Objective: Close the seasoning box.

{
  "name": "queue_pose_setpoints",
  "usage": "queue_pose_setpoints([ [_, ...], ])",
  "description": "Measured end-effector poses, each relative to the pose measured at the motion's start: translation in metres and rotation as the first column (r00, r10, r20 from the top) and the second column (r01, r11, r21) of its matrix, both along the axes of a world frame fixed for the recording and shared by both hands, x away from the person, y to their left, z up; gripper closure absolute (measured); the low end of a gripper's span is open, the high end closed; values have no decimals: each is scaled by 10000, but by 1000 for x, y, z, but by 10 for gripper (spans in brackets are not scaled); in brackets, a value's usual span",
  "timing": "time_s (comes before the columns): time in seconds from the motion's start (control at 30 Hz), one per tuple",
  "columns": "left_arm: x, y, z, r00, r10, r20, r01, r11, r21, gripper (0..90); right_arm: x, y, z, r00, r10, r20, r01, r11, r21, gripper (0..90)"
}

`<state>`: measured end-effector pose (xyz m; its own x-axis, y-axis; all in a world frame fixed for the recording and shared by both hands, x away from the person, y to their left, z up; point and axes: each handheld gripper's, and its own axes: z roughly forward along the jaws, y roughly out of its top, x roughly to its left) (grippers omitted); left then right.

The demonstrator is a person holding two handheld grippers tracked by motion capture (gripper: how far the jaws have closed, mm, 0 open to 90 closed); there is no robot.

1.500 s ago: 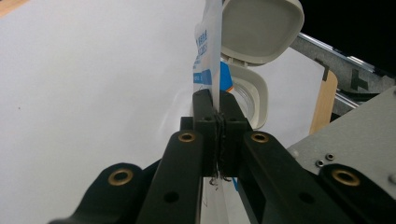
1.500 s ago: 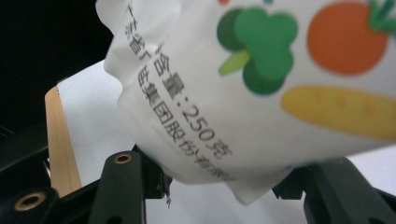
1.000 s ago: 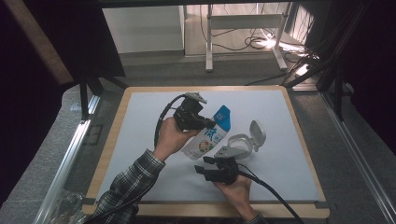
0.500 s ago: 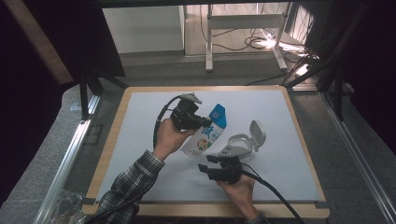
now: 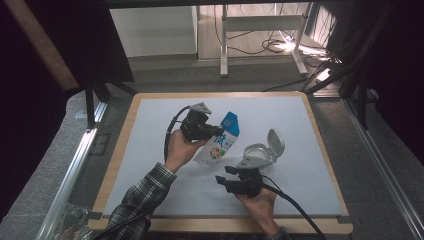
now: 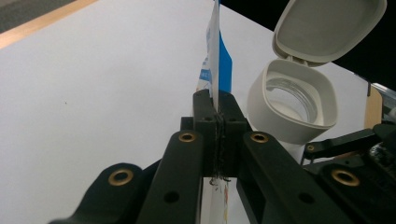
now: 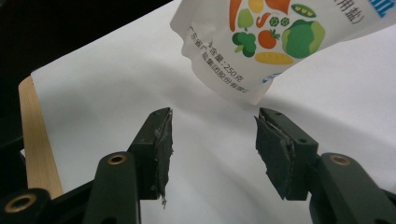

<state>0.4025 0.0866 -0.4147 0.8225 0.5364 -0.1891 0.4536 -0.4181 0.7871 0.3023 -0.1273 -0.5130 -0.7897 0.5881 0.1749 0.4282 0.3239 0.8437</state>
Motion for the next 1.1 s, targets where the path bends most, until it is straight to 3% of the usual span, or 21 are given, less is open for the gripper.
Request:
queue_pose_setpoints([
  [0.53,-11,31,-17,9997,108,235,-92,9978,-662,884,-7,-12,1,10000,42,3,-42,9981,-618,474],
  [1.1,-38,63,-23,9989,166,436,-128,9962,-861,859,-18,-30,-4,9975,50,-706,-113,9961,-879,510],
])
